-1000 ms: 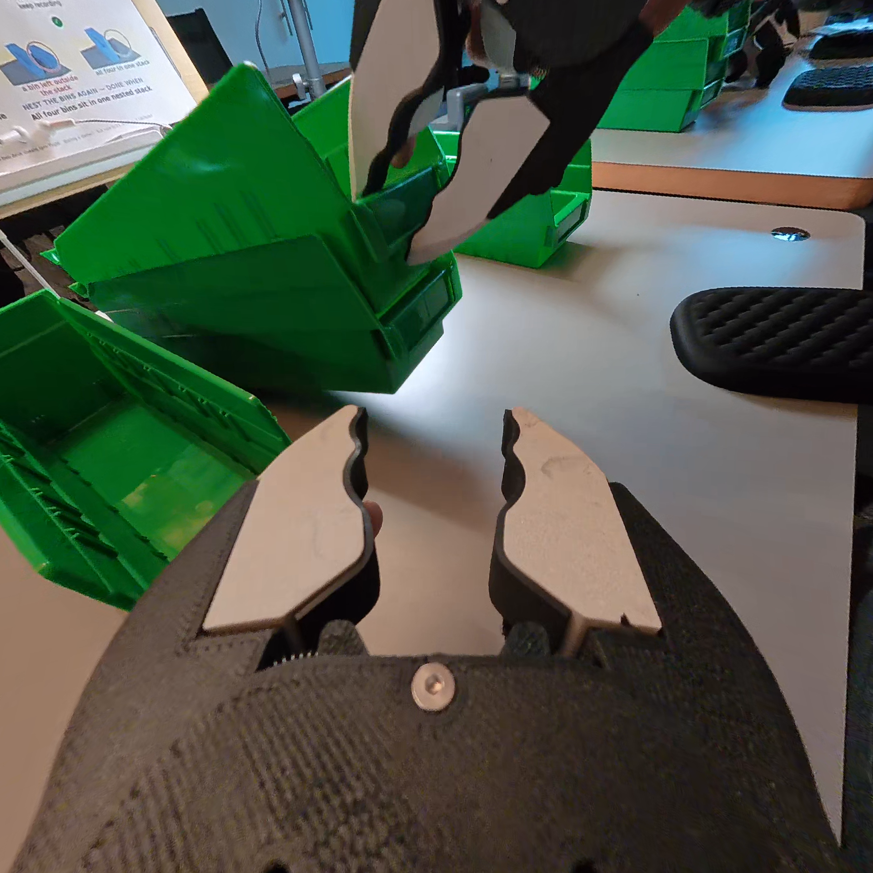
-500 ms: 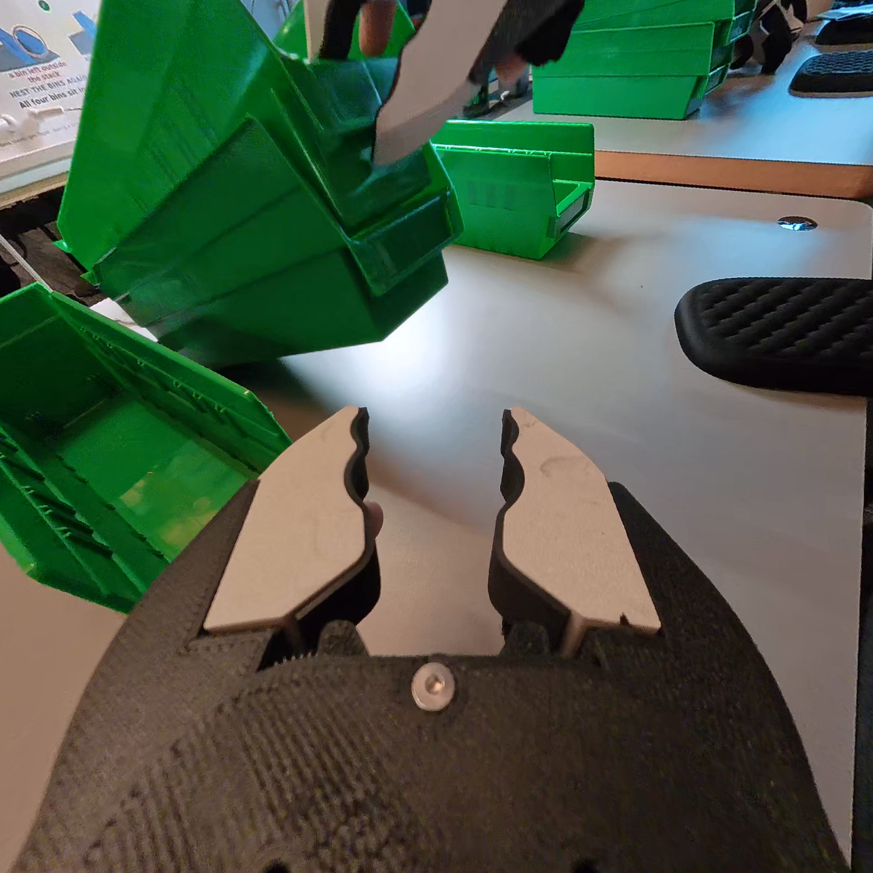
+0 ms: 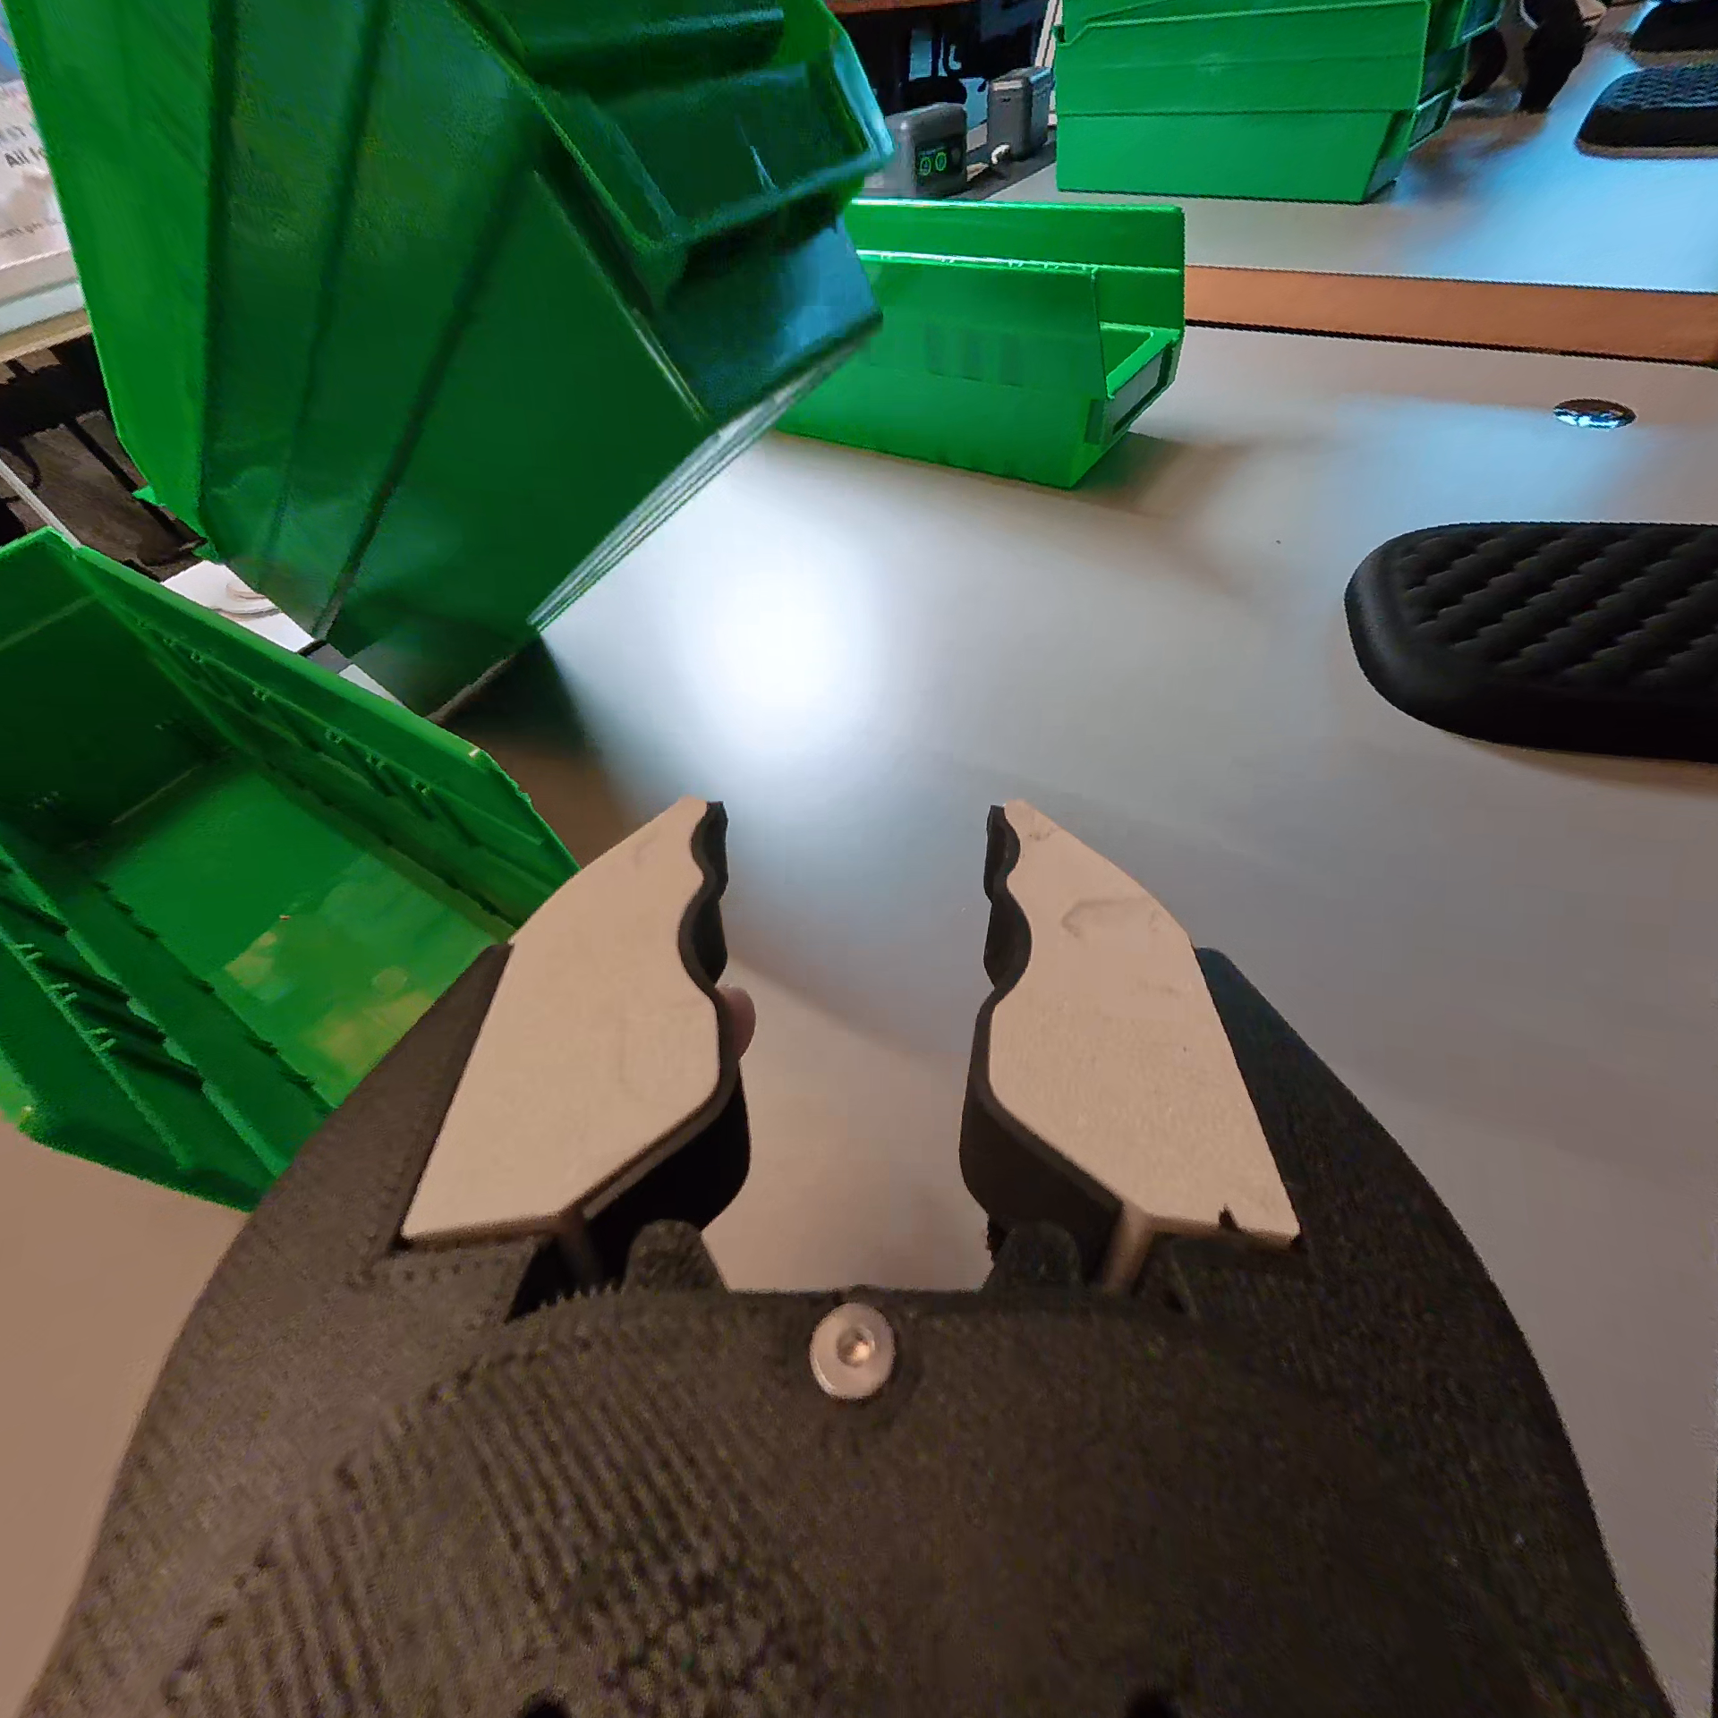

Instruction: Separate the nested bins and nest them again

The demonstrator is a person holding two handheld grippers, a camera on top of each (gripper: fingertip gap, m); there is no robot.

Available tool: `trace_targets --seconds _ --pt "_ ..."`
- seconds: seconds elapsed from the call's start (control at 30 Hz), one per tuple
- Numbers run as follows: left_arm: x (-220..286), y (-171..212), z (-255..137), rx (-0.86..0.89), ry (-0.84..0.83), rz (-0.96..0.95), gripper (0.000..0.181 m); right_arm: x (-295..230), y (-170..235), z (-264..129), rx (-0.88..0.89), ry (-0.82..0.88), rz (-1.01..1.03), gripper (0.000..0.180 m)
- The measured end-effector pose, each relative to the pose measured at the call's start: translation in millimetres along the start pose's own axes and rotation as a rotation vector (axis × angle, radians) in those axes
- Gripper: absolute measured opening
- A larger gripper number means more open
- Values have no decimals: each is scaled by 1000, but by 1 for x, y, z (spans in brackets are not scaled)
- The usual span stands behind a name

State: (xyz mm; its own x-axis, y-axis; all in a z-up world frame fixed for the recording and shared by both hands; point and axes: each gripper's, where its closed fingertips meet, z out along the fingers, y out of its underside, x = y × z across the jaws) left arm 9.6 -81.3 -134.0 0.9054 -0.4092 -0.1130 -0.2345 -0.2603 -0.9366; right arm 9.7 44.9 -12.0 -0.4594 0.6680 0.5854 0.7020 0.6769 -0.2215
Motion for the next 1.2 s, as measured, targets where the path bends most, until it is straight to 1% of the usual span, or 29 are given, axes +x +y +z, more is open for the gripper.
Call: trace_targets --seconds 0.13,0.33,0.53,0.7,0.73,0.77,0.8,0.83,0.93,1.0,1.2 --pt "-1 -1 -1 7 -3 -1 54 3 -5 2 18 1 13 29" --pt "-8 -12 -1 69 -20 -31 54 -29 -16 9 24 50 -36 30" --pt "-16 -23 12 122 -53 -48 54 -63 -19 27 12 190 -87 29" --pt "-26 -21 35 78 -124 5 43 -85 -19 52 17 300 -123 29" --pt "-31 -17 40 61 -154 23 37 -87 -17 55 13 314 -128 29" --pt "-38 -13 43 48 -188 41 27 -88 -15 58 13 327 -141 29" --pt "-42 -8 45 37 -207 60 16 -90 -12 61 16 338 -148 29" --pt "-42 -4 49 33 -190 74 10 -90 -9 62 13 345 -149 29" --pt "-41 22 64 -62 -193 127 9 -82 -5 59 16 361 -143 29" --pt "-42 22 67 -36 -229 177 9 -75 -7 53 31 362 -128 29" --pt "-48 22 70 -45 -207 86 8 -40 -11 28 50 374 -125 27"
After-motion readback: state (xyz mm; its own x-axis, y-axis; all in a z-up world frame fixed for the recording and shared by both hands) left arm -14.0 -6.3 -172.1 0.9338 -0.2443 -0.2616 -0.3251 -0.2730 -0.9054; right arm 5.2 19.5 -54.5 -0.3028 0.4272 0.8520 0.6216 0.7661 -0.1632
